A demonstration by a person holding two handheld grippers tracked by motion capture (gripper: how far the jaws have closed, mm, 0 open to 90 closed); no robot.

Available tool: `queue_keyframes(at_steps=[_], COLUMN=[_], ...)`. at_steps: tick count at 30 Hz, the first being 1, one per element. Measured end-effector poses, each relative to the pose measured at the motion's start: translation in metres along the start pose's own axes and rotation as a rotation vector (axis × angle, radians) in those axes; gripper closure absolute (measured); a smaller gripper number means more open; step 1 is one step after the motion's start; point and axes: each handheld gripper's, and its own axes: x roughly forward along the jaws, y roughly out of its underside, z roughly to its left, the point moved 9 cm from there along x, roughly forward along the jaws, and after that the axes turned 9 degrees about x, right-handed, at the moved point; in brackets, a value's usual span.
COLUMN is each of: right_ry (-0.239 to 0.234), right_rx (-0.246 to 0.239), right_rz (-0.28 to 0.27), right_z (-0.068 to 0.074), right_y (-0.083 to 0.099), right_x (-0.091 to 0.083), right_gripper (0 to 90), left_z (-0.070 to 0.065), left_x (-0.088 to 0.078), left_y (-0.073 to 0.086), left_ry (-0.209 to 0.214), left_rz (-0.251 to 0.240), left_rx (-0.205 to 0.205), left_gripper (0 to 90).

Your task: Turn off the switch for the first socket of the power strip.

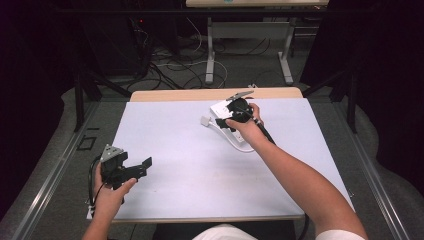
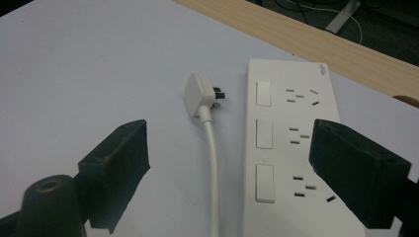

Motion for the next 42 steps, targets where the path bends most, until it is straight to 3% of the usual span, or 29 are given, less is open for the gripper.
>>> queue_keyframes(at_steps=[4, 6, 15, 28, 29, 42], right_ry=[-0.018, -0.026, -0.054, -0.056, -0.054, -0.066], right_rx=[0.005, -0.02, -0.041, -0.078, -0.081, -0.064], right_rz=[0.009, 0.031, 0.036, 0.062, 0.045, 0.055], right_z=[0.003, 0.004, 0.006, -0.003, -0.004, -0.014], right_y=[0.004, 0.007, 0.016, 0.034, 0.034, 0.054], right_x=[-0.009, -0.014, -0.03, -0.058, -0.06, -0.091], right_gripper=[6.4, 0.5, 0.0, 0.0, 0.0, 0.0], left_z=[0.0, -0.001, -0.001, -0.002, -0.002, -0.003], left_x=[0.0, 0.0, -0.001, 0.0, -0.001, 0.0], left_y=[0.0, 0.0, 0.0, 0.0, 0.0, 0.001], left_ry=[0.0, 0.001, 0.001, 0.003, 0.002, 0.004], left_rz=[0.0, 0.0, -0.001, 0.001, 0.001, 0.006], left_rx=[0.0, 0.001, 0.0, -0.001, 0.0, 0.001], left_gripper=[5.3, 5.3, 5.3, 5.3, 5.3, 5.3])
